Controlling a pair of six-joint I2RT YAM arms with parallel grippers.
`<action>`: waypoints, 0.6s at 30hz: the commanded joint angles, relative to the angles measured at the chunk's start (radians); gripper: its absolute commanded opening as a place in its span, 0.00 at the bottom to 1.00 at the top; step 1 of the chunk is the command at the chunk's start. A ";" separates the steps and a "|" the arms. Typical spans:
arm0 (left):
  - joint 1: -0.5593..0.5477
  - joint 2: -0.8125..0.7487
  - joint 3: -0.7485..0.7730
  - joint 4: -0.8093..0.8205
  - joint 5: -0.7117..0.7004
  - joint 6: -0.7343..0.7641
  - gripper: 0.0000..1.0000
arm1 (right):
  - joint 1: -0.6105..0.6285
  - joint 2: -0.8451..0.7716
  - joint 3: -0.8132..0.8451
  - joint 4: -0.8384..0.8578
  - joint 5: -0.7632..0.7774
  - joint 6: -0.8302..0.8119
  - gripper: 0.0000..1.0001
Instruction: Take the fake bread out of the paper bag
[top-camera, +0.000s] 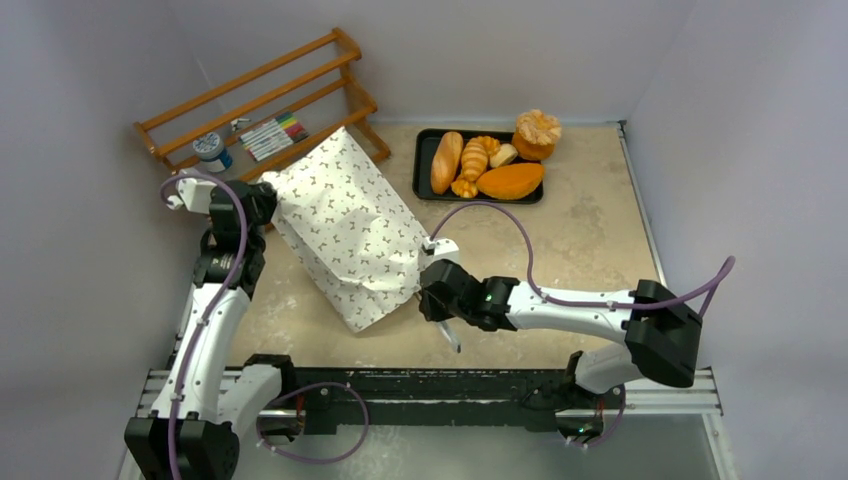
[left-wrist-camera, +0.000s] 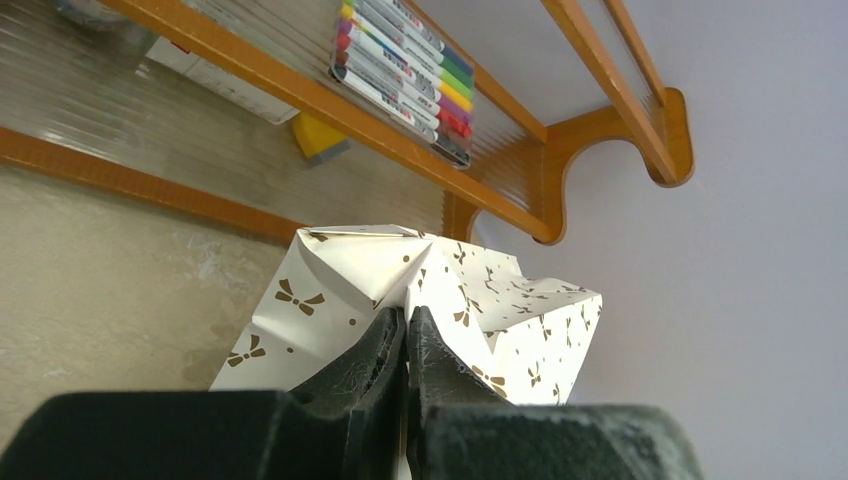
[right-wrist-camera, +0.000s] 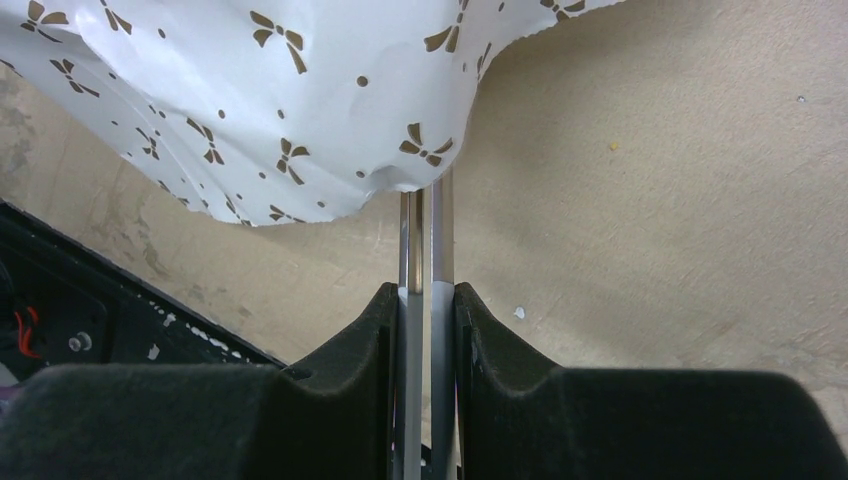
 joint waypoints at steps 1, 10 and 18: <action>-0.017 0.004 0.063 0.003 0.014 0.040 0.00 | 0.004 -0.004 0.060 0.042 0.011 -0.023 0.00; -0.078 0.051 0.139 -0.080 -0.132 0.108 0.00 | 0.005 0.002 0.048 0.060 -0.003 -0.014 0.00; -0.073 0.146 -0.039 -0.038 -0.100 0.030 0.00 | 0.005 -0.017 0.042 0.029 0.003 -0.001 0.00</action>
